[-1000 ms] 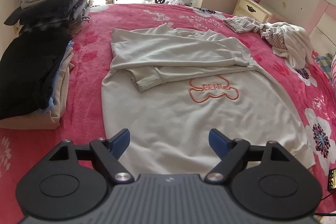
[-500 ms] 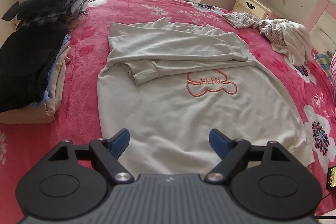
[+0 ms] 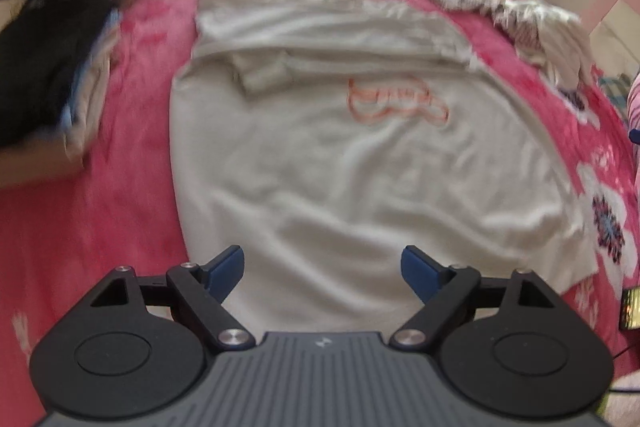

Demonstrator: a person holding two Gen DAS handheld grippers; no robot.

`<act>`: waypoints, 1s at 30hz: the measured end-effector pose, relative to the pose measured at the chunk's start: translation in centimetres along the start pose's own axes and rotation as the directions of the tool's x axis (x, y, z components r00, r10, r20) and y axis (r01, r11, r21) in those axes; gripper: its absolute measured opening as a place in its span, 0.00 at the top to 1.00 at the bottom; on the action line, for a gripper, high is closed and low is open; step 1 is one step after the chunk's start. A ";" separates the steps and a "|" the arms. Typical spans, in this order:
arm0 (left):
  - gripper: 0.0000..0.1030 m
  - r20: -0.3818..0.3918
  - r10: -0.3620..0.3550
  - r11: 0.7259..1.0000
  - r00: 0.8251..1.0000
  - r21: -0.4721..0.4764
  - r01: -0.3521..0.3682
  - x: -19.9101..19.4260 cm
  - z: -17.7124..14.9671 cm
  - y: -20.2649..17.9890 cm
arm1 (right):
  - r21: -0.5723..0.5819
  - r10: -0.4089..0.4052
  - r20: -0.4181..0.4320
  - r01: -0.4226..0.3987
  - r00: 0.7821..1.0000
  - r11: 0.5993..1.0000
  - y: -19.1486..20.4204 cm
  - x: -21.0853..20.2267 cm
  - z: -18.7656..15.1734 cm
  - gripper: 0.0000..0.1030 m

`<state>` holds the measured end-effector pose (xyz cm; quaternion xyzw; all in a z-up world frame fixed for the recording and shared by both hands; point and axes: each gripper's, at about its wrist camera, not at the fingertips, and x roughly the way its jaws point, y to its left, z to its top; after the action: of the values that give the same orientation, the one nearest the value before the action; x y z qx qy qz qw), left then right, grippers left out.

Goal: Fold clothes

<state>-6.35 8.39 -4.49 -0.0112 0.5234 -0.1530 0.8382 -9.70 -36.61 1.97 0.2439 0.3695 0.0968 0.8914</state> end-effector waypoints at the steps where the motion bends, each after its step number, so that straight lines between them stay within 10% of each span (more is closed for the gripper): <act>1: 0.16 -0.021 -0.001 1.000 1.000 -0.006 0.001 0.4 -0.6 0.3 | -0.017 -0.026 -0.037 0.025 0.999 1.000 -0.3 0.5 -0.6 0.01; 11: 0.24 -0.133 -0.024 1.000 0.991 -0.009 0.023 2.2 -5.4 1.9 | -0.020 -0.152 -0.314 0.154 0.937 0.988 -4.8 5.1 -7.0 0.01; 30: 0.32 -0.078 -0.027 0.985 0.997 -0.174 0.013 2.9 -4.4 4.8 | 0.087 -0.109 -0.288 0.139 0.951 0.986 -7.1 6.5 -6.8 0.04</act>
<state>-7.90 12.77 -9.87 -0.0831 0.5675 -0.1156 0.8110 -9.94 -37.96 -9.77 0.2511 0.5121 0.0546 0.8196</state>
